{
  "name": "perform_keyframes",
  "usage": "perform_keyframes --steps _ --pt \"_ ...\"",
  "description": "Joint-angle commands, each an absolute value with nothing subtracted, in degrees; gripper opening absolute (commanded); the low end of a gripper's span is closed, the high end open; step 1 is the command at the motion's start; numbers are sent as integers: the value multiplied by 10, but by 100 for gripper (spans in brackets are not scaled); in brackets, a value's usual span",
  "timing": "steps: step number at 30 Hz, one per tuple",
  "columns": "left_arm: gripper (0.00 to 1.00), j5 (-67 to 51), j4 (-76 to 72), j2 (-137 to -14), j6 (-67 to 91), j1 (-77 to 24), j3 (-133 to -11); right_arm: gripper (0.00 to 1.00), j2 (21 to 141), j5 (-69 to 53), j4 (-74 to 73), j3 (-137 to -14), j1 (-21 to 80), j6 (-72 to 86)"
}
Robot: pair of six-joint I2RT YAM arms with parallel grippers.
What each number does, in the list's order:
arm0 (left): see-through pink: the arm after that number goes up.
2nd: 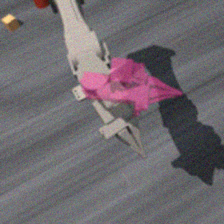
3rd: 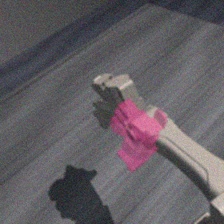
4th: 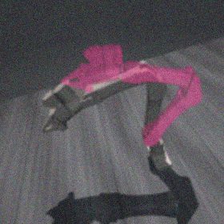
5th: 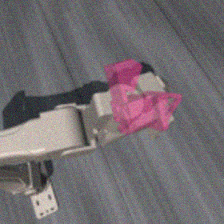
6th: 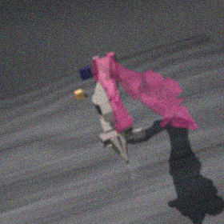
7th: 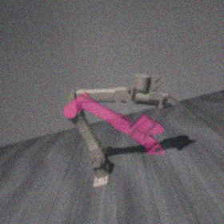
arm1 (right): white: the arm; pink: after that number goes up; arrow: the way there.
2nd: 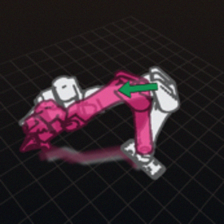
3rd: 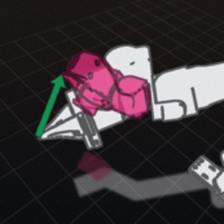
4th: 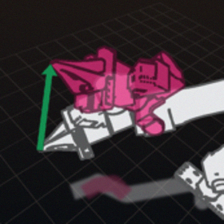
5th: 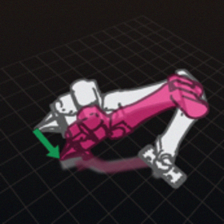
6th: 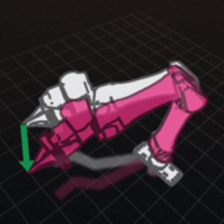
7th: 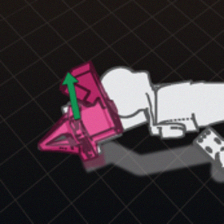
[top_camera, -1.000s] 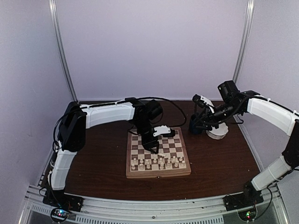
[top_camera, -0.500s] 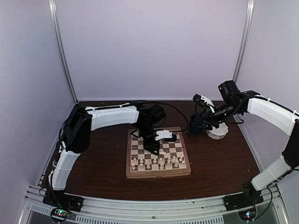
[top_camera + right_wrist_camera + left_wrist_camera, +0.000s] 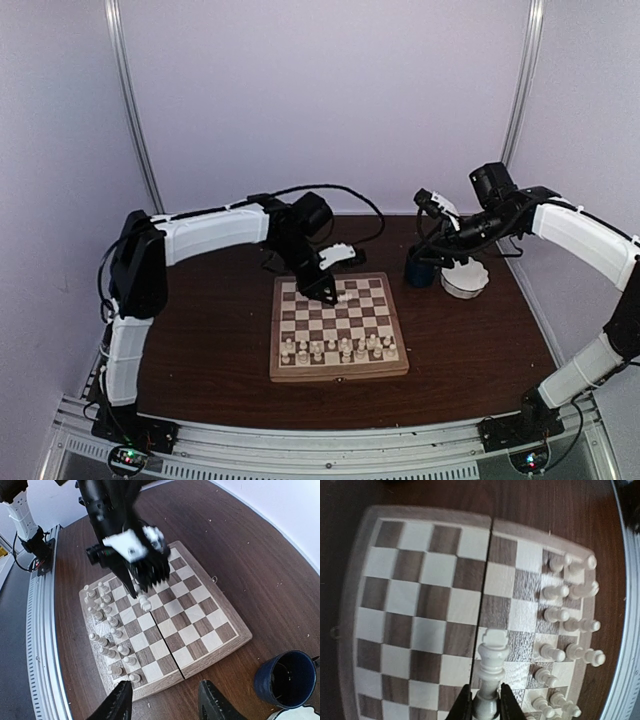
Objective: Set up the chess pieces on the board
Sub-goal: Pick up the queen from the chessboard, then pass from the left arm to the right
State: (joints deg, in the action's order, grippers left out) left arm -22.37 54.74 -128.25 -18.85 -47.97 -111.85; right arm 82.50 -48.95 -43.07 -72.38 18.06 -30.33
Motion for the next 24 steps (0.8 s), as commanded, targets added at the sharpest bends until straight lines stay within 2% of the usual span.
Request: perform_keyframes --steps 1,7,13,20,24 --pt "1 -327 437 -1145 -85 -429 -1080 49 818 -475 -409 -764 181 -245" --pt "3 -372 290 -1038 30 -400 -958 51 869 -493 -432 -840 236 -194" --pt "4 -392 169 -978 82 -400 -847 55 942 -496 -429 -922 317 -158" --pt "4 -409 150 -965 93 -400 -815 54 1040 -539 -459 -1030 361 -121" --pt "4 -422 147 -964 97 -400 -812 54 1069 -542 -466 -1049 374 -120"
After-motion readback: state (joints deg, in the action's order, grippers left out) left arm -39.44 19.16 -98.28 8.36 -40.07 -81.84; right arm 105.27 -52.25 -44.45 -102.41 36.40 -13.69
